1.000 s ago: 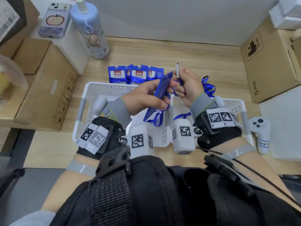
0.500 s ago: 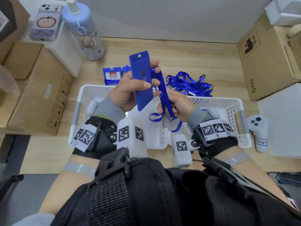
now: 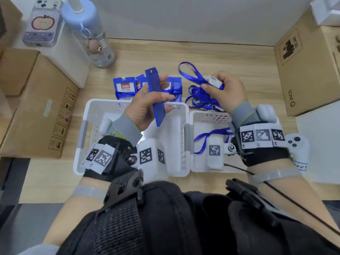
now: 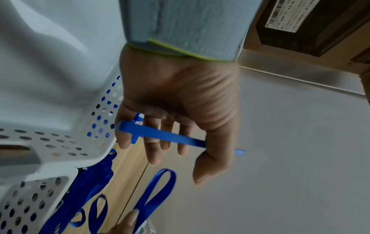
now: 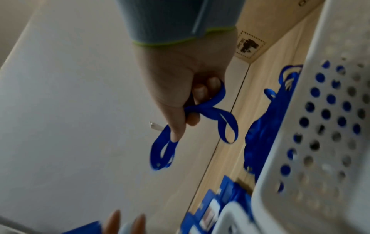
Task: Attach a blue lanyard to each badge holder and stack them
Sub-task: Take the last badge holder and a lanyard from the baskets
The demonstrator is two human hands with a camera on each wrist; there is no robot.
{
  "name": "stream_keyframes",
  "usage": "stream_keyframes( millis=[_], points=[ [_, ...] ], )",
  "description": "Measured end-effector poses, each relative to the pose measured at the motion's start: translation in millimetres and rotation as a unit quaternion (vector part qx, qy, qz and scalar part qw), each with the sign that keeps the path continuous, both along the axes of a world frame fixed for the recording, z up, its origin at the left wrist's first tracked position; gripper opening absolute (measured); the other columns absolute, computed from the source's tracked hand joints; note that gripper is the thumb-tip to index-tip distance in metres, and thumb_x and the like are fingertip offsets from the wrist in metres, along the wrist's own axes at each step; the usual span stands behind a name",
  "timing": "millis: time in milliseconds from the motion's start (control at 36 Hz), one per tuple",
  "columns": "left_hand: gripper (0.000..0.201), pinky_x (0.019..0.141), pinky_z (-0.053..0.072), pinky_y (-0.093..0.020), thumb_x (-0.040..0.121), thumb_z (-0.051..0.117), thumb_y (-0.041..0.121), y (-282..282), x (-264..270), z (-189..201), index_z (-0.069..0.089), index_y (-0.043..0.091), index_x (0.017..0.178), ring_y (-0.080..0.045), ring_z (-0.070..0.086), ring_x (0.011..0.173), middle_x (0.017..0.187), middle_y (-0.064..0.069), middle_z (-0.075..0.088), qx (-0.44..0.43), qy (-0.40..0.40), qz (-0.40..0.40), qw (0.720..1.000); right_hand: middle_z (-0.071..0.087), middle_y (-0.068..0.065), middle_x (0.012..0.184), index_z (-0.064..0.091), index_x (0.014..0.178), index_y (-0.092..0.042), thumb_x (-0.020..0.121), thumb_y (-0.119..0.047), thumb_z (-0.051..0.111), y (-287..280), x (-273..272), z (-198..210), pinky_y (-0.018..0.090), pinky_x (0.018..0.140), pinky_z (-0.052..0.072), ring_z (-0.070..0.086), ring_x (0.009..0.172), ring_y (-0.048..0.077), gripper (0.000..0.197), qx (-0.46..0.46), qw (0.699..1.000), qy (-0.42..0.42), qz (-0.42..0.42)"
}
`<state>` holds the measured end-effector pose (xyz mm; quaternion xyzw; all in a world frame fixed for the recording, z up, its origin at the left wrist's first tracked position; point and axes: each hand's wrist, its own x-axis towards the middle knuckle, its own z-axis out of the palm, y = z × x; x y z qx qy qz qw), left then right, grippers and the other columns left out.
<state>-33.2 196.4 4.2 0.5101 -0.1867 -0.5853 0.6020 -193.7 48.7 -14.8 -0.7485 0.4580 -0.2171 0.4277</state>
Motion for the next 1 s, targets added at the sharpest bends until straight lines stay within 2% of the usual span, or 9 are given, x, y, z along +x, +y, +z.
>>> stream_keyframes(
  millis=[111,222,333,444,583,806,861,917,1000],
  points=[
    [0.062,0.085,0.049,-0.038,0.042,0.07,0.027,-3,3,-8,0.06,0.031,0.103,-0.016,0.057,0.09,0.114,0.003,0.053,0.026,0.002,0.011,1.0,0.061,0.003,0.084,0.063,0.095,-0.016,0.08,-0.03,0.066,-25,-8,-11,0.036,0.075,0.045,0.054,0.081,0.023,0.02,-0.083,0.985,0.146,-0.033],
    [0.062,0.088,0.047,-0.04,0.042,0.069,0.027,-7,6,-14,0.059,0.031,0.104,-0.014,0.058,0.087,0.108,0.006,0.057,0.041,0.0,0.014,0.999,0.062,0.017,0.102,0.063,0.094,-0.011,0.082,-0.027,0.063,-40,-15,-32,0.033,0.069,0.038,0.056,0.09,0.033,0.02,-0.107,0.962,0.252,-0.014],
    [0.059,0.087,0.046,-0.039,0.046,0.067,0.028,-8,8,-18,0.059,0.031,0.104,-0.012,0.061,0.084,0.083,0.016,0.069,0.045,0.0,0.012,0.999,0.044,0.019,0.12,0.063,0.103,-0.006,0.084,-0.026,0.064,-42,-22,-50,0.031,0.081,0.039,0.052,0.097,0.033,0.028,-0.084,0.953,0.289,-0.014],
    [0.058,0.088,0.045,-0.04,0.043,0.068,0.028,-9,7,-19,0.06,0.032,0.1,-0.013,0.06,0.084,0.09,0.013,0.066,0.055,-0.007,0.015,0.998,0.038,0.018,0.124,0.062,0.107,-0.005,0.083,-0.025,0.066,-41,-25,-60,0.03,0.087,0.038,0.051,0.1,0.032,0.032,-0.068,0.947,0.314,-0.022],
    [0.056,0.086,0.045,-0.04,0.045,0.068,0.027,-8,6,-19,0.062,0.031,0.1,-0.011,0.062,0.079,0.091,0.012,0.065,0.058,0.0,0.021,0.998,0.04,0.014,0.121,0.063,0.096,-0.014,0.077,-0.025,0.068,-34,-24,-60,0.04,0.086,0.046,0.051,0.099,0.034,0.022,-0.064,0.947,0.311,-0.049],
    [0.062,0.079,0.046,-0.036,0.046,0.069,0.028,-2,-4,-14,0.059,0.03,0.107,-0.009,0.063,0.076,0.111,0.004,0.053,0.044,-0.009,-0.001,0.999,0.035,0.006,0.107,0.062,0.101,-0.014,0.075,-0.014,0.068,-23,-32,-40,0.033,0.092,0.039,0.045,0.107,0.028,0.027,-0.111,0.967,0.224,-0.043],
    [0.062,0.077,0.045,-0.035,0.046,0.069,0.028,-1,-8,-13,0.059,0.029,0.107,-0.009,0.063,0.076,0.11,0.004,0.053,0.041,-0.009,-0.006,0.999,0.031,0.002,0.103,0.062,0.099,-0.012,0.075,-0.009,0.068,-19,-38,-32,0.028,0.089,0.037,0.044,0.101,0.023,0.025,-0.112,0.975,0.192,-0.023],
    [0.064,0.077,0.046,-0.035,0.045,0.069,0.029,0,-12,-12,0.058,0.029,0.108,-0.009,0.063,0.076,0.106,0.006,0.055,0.042,-0.015,-0.014,0.999,0.038,0.001,0.096,0.063,0.092,-0.013,0.075,-0.007,0.067,-16,-43,-25,0.029,0.082,0.039,0.044,0.087,0.018,0.019,-0.095,0.975,0.201,0.018],
    [0.063,0.079,0.046,-0.035,0.042,0.07,0.028,2,-17,-13,0.059,0.029,0.104,-0.01,0.062,0.077,0.103,0.007,0.058,0.053,-0.017,-0.02,0.998,0.049,-0.007,0.067,0.061,0.077,-0.017,0.076,0.001,0.061,-6,-50,-19,0.023,0.072,0.042,0.047,0.063,0.01,0.018,-0.023,0.973,0.214,0.088]
  ],
)
